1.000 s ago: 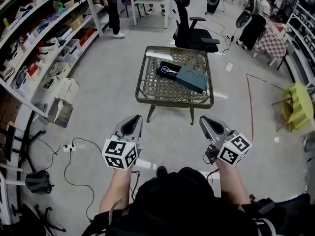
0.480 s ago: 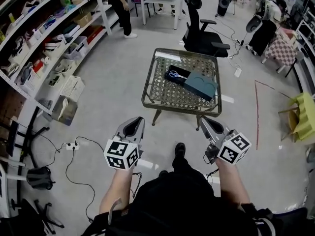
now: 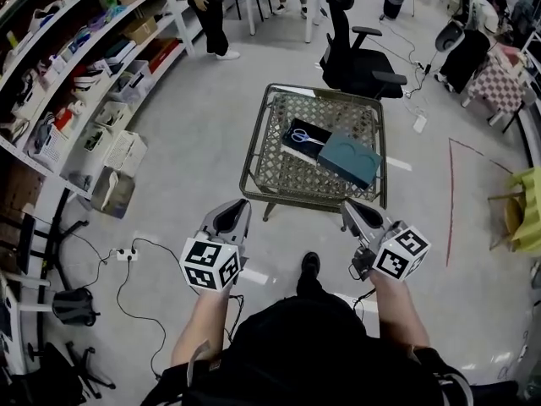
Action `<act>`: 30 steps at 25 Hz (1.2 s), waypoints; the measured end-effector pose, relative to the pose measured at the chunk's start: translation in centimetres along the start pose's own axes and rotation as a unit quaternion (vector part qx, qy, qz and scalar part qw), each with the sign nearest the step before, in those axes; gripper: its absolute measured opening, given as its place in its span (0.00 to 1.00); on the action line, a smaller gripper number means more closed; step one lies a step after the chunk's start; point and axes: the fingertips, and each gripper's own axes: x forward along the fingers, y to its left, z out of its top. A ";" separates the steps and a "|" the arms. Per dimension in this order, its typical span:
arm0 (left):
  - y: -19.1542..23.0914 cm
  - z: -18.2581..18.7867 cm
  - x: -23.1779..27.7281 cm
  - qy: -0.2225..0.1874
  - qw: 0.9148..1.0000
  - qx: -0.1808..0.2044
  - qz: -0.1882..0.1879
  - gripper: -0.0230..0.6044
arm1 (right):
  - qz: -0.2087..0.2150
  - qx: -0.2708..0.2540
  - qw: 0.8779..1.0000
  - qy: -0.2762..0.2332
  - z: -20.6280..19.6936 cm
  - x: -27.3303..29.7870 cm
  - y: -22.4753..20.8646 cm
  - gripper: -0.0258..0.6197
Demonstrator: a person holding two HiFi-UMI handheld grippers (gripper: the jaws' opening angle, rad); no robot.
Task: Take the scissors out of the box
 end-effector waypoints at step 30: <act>6.1 6.8 19.3 0.017 0.999 0.027 0.001 0.08 | 0.001 0.033 0.999 0.010 5.7 10.0 -16.0 0.06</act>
